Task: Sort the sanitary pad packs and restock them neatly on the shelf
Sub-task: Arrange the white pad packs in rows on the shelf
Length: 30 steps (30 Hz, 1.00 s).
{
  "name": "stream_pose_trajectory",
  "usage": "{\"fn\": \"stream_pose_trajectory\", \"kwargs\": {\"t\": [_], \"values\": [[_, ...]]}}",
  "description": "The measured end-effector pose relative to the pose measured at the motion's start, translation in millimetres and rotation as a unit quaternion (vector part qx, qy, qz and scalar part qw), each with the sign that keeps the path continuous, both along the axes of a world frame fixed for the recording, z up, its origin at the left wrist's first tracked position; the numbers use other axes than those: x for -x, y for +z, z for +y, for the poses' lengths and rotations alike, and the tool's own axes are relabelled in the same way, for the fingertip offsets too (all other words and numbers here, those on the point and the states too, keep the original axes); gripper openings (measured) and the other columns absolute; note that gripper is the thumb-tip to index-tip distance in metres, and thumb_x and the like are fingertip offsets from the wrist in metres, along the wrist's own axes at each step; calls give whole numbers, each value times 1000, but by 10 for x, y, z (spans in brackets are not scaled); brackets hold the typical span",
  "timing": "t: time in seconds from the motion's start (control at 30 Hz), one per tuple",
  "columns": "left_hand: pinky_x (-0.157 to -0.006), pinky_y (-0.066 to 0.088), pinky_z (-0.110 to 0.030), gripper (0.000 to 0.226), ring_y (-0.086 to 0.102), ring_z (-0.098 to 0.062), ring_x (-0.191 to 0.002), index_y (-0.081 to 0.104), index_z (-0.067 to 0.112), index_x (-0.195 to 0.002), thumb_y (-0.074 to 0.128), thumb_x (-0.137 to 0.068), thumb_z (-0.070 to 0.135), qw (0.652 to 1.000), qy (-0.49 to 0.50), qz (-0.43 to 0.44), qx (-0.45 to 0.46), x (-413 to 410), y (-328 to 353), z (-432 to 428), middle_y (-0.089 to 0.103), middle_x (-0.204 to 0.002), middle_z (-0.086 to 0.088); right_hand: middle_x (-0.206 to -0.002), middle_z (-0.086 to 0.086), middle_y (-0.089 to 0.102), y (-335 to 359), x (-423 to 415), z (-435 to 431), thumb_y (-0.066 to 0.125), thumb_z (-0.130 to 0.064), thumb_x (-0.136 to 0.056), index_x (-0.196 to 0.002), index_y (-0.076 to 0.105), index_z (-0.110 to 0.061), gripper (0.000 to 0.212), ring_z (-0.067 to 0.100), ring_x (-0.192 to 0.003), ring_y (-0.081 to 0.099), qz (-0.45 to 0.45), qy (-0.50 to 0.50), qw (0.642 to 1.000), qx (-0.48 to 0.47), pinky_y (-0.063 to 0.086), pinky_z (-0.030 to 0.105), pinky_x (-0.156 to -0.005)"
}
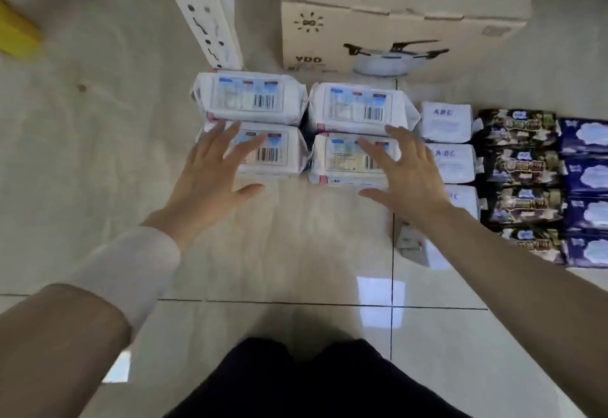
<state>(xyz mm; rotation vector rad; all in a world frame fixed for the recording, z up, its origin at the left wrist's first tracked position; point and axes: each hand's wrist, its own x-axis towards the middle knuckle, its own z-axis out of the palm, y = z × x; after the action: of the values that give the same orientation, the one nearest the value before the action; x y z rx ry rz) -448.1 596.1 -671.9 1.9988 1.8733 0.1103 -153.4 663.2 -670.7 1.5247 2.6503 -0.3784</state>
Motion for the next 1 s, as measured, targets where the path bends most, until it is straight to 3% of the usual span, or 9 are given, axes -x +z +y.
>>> {"fn": "stream_pose_trajectory", "kwargs": {"t": [0.1,0.2,0.27,0.33,0.5,0.6,0.73,0.87,1.0], "values": [[-108,26,-52,91,28,-35,-136,28,37,-137,81,-63,40,997,-43,37,-55,264,-471,97,34,-147,-15,-133,22,38,-410,-85,121,84,-40,-59,-135,40,-31,89,38,-121,35,13,48,998,-33,36,54,-98],[-107,29,-49,84,31,-32,-133,36,35,-136,76,-64,51,987,-95,58,-117,456,-664,169,35,-145,-9,-130,19,38,-605,-147,182,81,-40,-62,-134,45,-31,82,34,-115,34,41,71,993,-87,39,51,-92],[-104,31,-48,74,38,-33,-125,42,33,-132,65,-66,57,979,-116,61,-156,515,-684,226,43,-136,-9,-128,22,44,-657,-165,203,72,-42,-69,-133,48,-29,69,34,-112,36,62,86,988,-110,38,50,-89],[-99,33,-48,73,41,-33,-114,47,30,-128,66,-64,58,976,-124,58,-170,522,-675,286,48,-125,-12,-126,22,47,-680,-176,215,58,-50,-76,-132,47,-30,61,34,-110,38,67,95,986,-121,37,50,-86],[-93,43,-49,87,47,-32,-109,46,29,-130,85,-53,44,986,-124,26,-108,516,-678,294,43,-122,-15,-122,21,52,-685,-179,228,60,-55,-72,-130,45,-31,65,36,-105,47,63,107,987,-102,34,45,-81],[-89,46,-53,80,51,-32,-112,47,31,-126,83,-56,43,989,-115,-6,-88,525,-649,280,44,-126,-14,-121,18,54,-667,-173,228,57,-57,-71,-126,46,-30,63,36,-103,50,73,100,988,-91,36,45,-80],[-87,48,-53,70,53,-32,-110,54,29,-117,87,-56,37,992,-89,-27,-87,592,-540,163,48,-123,-12,-123,18,51,-544,-181,209,71,-44,-64,-121,52,-24,63,39,-107,48,121,88,987,-62,44,52,-84],[-84,50,-49,56,53,-29,-106,59,27,-113,63,-64,54,995,-51,-54,-60,592,-49,-94,49,-119,-10,-121,19,52,-120,-176,196,67,-49,-67,-120,50,-27,60,41,-105,51,149,75,985,-48,47,53,-85],[-86,50,-49,54,52,-26,-109,53,33,-113,59,-65,57,994,-89,-60,-36,440,711,-361,46,-122,-7,-122,21,53,653,-181,103,62,-53,-70,-120,49,-29,58,43,-106,51,164,43,985,-40,47,55,-82]]}}
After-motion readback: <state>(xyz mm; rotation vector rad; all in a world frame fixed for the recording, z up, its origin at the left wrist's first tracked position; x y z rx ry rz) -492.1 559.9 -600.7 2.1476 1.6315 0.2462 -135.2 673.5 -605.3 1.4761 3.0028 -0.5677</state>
